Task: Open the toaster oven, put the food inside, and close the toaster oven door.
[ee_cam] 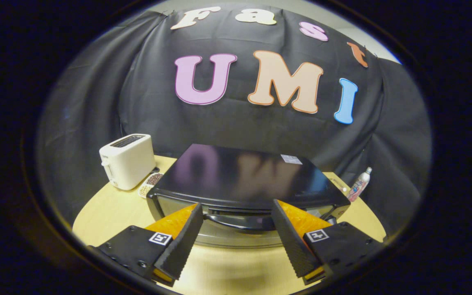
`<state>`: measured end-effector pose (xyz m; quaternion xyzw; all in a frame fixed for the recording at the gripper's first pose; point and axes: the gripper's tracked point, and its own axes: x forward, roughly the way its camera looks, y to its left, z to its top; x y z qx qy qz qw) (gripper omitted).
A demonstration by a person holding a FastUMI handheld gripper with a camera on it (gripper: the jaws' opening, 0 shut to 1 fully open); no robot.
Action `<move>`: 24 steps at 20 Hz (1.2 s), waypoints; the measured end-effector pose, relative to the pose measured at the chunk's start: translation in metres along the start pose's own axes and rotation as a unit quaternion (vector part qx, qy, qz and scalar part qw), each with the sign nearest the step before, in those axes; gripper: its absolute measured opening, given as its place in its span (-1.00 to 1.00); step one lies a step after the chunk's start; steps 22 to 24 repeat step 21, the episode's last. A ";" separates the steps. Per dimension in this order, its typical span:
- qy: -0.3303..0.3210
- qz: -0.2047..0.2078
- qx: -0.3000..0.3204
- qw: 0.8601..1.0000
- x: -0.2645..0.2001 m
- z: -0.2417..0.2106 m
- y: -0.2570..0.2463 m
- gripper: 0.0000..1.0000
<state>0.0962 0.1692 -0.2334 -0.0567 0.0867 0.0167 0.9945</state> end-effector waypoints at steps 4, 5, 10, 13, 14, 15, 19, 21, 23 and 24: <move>-0.025 0.019 0.024 0.999 -0.003 0.031 -0.005 1.00; -0.033 0.016 0.026 0.999 -0.005 0.042 -0.011 1.00; -0.069 0.023 0.029 0.997 -0.016 0.100 -0.036 1.00; -0.078 0.033 0.030 0.996 -0.028 0.125 -0.047 1.00; -0.081 0.037 0.035 0.995 -0.034 0.132 -0.050 1.00; -0.081 0.037 0.041 0.995 -0.038 0.137 -0.054 1.00; -0.081 0.034 0.069 0.994 -0.047 0.145 -0.073 1.00; -0.082 0.030 0.075 0.993 -0.050 0.145 -0.083 1.00; -0.082 0.030 0.075 0.993 -0.050 0.145 -0.083 1.00; -0.082 0.030 0.075 0.993 -0.050 0.145 -0.083 1.00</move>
